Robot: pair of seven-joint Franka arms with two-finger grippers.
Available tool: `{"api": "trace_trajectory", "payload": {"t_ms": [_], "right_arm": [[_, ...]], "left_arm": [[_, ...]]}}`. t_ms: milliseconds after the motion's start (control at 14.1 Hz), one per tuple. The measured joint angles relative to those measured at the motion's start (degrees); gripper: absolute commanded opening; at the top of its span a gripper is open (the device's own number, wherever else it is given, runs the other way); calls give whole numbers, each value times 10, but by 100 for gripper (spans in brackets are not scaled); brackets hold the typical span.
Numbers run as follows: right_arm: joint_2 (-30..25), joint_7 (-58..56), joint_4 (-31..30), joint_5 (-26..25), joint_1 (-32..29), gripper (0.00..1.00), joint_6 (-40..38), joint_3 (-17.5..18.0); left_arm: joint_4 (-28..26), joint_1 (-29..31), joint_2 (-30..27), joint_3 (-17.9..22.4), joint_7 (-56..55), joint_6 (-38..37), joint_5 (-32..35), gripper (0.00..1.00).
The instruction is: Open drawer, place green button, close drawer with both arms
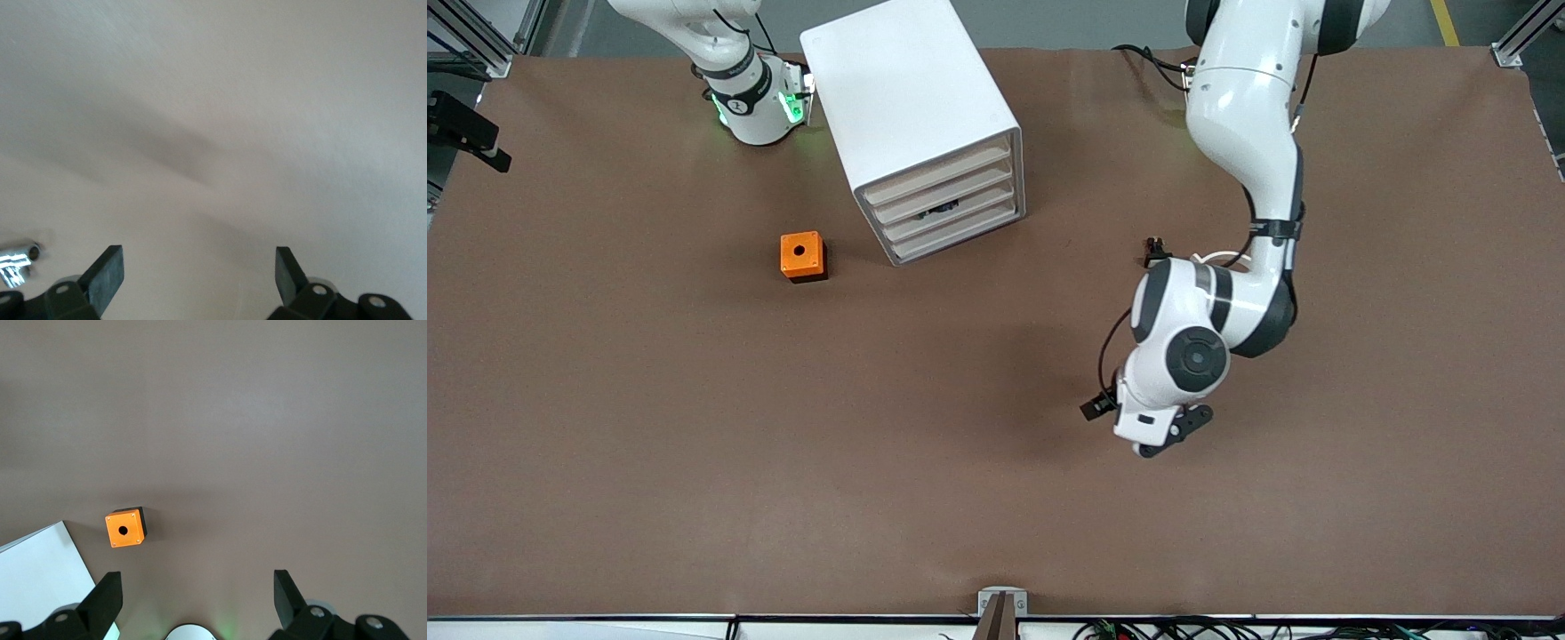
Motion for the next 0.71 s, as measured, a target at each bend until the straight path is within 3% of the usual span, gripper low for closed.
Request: {"api": "trace_trajectory", "payload": {"t_ms": [498,711], "right_arm": [[0,0,0,0,0,100,3,1],[0,0,0,0,0,100,4,1]], "left_arm": [[6,45,-36,-21,31,-6,7,100],[7,77,-84,-20,106,-66,10,100]]}}
